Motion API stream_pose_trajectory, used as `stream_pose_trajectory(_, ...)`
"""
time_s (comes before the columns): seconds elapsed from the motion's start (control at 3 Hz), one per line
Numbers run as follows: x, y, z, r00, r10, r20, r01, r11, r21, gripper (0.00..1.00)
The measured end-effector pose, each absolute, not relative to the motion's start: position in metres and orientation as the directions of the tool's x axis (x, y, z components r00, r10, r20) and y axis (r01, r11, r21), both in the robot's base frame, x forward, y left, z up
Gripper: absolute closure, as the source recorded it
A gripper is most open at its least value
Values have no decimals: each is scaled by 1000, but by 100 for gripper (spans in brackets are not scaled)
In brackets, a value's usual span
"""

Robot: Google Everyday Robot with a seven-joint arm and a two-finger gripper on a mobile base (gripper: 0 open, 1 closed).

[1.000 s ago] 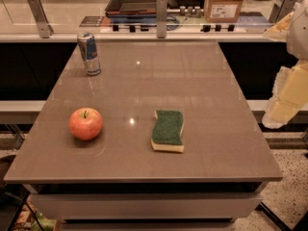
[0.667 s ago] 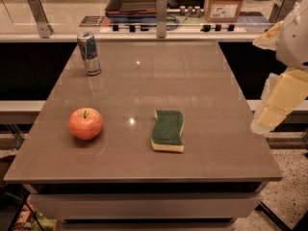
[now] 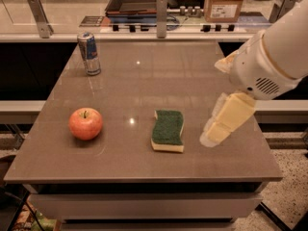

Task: Pick apple

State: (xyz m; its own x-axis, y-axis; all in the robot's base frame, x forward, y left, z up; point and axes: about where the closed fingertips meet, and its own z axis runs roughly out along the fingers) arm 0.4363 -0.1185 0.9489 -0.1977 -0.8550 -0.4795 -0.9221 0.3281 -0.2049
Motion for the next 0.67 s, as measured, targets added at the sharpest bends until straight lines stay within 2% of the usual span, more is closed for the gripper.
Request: stream_pose_trajectory(0.67, 455, -56, 925, -136, -691, -710, -929, 338, -152, 0)
